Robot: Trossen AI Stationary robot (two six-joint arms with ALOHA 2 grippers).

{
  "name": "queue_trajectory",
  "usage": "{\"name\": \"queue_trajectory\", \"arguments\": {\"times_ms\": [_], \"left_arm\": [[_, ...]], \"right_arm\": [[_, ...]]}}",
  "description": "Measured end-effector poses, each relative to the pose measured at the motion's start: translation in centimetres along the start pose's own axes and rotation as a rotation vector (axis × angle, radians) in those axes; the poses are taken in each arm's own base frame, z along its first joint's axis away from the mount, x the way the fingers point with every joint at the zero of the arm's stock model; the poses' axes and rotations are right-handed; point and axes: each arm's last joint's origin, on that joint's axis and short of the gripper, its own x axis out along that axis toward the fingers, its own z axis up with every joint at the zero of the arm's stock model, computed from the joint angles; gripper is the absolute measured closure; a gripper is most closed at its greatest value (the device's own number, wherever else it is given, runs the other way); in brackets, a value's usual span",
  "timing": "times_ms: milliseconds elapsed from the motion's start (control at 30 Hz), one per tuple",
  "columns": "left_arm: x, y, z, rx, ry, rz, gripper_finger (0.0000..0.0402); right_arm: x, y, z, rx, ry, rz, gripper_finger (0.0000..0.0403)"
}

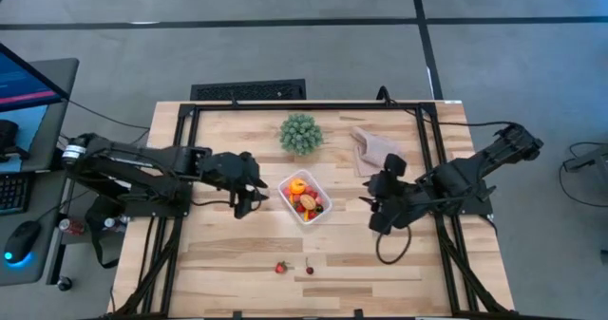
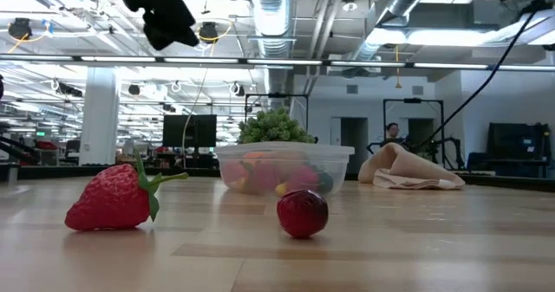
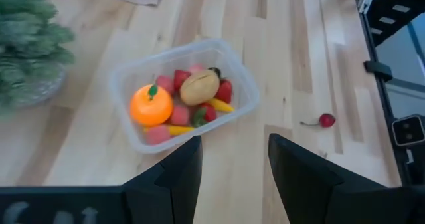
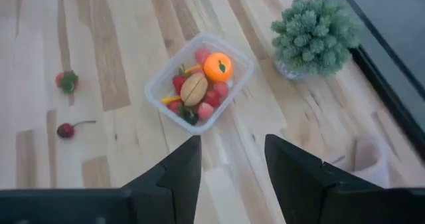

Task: Pick and placing Produce into tupperware
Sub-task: Put the red strawberry into the transparent container

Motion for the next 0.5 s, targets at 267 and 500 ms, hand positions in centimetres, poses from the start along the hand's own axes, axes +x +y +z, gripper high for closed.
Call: {"name": "queue_trajectory", "arguments": {"times_ms": [267, 500], "left_arm": [[2.3, -0.5, -0.2, -0.049, 0.065, -0.064, 0.0237], [2.5, -1.2, -0.7, -0.064, 0.093, -0.045, 0.0237]], "right_arm": [[-0.6, -1.1, -5.4, 0.127, 0.006, 0.075, 0.0254], [0.2, -1.0, -10.5, 0.278, -0.031, 0.21, 0.0257]]}}
